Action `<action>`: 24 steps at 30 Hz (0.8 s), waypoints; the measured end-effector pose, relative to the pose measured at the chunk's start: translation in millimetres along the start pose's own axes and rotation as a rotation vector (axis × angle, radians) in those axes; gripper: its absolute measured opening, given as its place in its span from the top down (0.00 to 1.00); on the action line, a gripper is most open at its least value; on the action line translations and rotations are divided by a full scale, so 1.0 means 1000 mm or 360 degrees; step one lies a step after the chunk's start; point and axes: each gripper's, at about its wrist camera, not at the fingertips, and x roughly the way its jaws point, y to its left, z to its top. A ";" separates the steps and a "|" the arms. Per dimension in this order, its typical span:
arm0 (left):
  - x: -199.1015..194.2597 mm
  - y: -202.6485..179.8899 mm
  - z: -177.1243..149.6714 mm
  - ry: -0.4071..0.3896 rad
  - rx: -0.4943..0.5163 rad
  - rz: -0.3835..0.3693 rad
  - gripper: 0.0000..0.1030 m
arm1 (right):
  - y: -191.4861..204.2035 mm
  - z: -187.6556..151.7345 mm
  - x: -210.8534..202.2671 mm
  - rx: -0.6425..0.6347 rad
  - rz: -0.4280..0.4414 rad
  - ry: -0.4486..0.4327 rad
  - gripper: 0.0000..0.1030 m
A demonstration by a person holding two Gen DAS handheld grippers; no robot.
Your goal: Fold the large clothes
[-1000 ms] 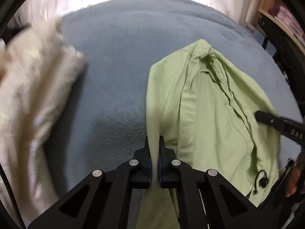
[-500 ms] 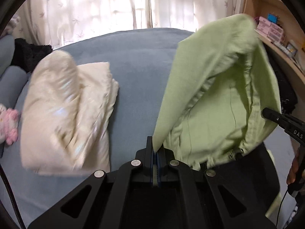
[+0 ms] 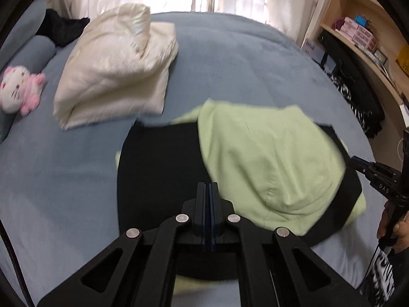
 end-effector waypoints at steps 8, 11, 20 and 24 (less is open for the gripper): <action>-0.059 -0.018 -0.046 0.0002 0.0039 -0.0075 0.99 | 0.017 -0.050 -0.050 -0.0021 0.0075 0.0029 0.91; -0.087 -0.032 -0.052 -0.0019 0.0027 -0.0139 0.99 | 0.026 -0.053 -0.072 -0.0004 0.0142 0.0021 0.86; -0.130 -0.063 -0.069 -0.0056 0.0006 -0.0284 0.90 | 0.052 -0.063 -0.116 0.0060 0.0293 -0.0055 0.63; -0.119 -0.067 -0.075 -0.0071 0.0015 -0.0272 0.74 | 0.057 -0.068 -0.111 0.0089 0.0330 -0.0044 0.63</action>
